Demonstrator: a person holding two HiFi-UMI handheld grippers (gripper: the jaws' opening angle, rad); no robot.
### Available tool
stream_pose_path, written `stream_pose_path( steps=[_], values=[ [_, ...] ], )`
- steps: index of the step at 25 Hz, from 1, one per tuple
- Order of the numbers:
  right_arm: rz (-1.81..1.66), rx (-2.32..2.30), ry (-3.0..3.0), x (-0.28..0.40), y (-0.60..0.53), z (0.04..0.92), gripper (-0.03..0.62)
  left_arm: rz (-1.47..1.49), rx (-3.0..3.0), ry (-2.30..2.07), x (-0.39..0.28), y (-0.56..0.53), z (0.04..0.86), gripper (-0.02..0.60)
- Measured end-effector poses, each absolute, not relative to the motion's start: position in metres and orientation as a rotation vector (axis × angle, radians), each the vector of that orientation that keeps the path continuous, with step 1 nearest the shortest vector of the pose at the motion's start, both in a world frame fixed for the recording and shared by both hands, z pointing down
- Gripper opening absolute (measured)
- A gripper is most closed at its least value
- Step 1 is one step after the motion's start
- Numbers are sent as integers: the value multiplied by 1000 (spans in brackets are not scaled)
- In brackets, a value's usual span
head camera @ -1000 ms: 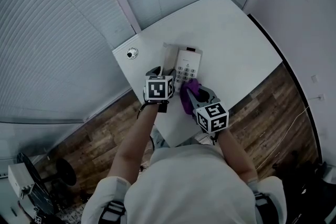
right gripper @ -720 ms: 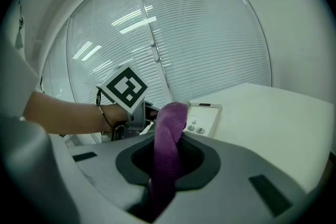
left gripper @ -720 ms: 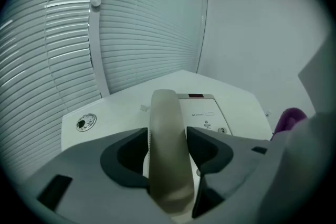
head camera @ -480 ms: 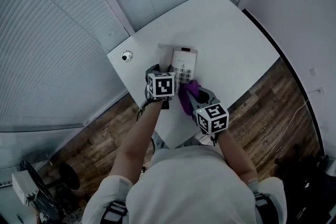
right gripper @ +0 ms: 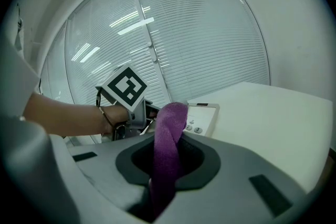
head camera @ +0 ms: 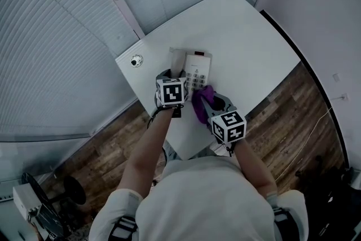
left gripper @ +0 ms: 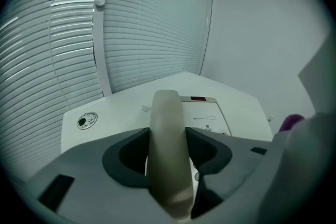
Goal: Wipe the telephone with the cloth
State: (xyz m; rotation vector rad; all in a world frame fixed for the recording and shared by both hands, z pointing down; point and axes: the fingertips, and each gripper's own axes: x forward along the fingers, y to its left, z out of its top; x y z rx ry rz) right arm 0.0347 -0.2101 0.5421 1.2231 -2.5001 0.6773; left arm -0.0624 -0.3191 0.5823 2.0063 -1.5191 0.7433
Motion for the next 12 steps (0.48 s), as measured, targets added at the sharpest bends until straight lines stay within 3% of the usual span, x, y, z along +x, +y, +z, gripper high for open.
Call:
stream_pose_path(
  steps=[12],
  values=[
    [663, 1287, -2506, 47, -218, 531, 60, 360, 1970, -1331, -60, -300, 560, 225]
  ],
)
